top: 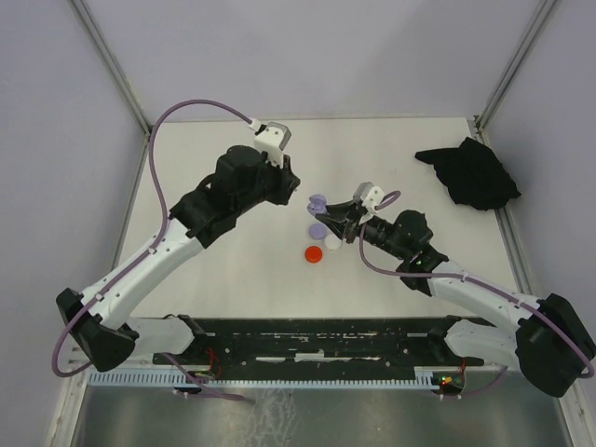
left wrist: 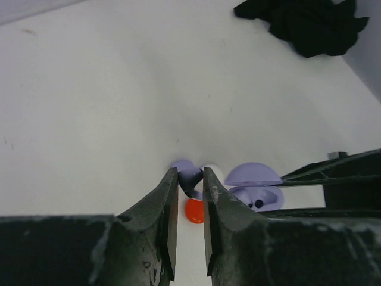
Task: Insert the wireless bluetooth earbuds into the charging case
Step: Place the earbud in the charging case.
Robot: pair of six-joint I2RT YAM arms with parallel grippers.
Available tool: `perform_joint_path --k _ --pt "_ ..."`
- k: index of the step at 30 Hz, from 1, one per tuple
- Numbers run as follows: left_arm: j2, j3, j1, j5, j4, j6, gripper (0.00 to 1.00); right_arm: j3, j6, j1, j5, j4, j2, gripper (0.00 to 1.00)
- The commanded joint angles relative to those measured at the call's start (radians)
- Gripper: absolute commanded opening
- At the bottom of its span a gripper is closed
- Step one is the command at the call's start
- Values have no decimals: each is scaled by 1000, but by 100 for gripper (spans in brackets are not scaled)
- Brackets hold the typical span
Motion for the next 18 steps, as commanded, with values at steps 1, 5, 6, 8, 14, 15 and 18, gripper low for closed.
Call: perform_joint_path --k 1,5,6,8,14,15,18 --pt "-84 -30 -63 -31 174 69 21 66 47 4 -37 124 1 2" --pt "-99 -46 -109 -18 214 94 21 72 69 4 -42 150 -2 2" --pt "-98 -50 -121 -16 219 103 21 72 75 4 -42 158 -2 2" --pt "-98 -61 -145 -16 239 118 21 74 87 4 -43 171 -3 2" --pt "-98 -87 -179 -25 256 145 21 76 109 4 -42 197 -6 2" --pt "-99 -91 -182 -26 256 150 21 77 111 4 -42 199 -7 2" --pt "-98 -102 -188 -30 256 160 21 79 120 4 -43 207 -6 2"
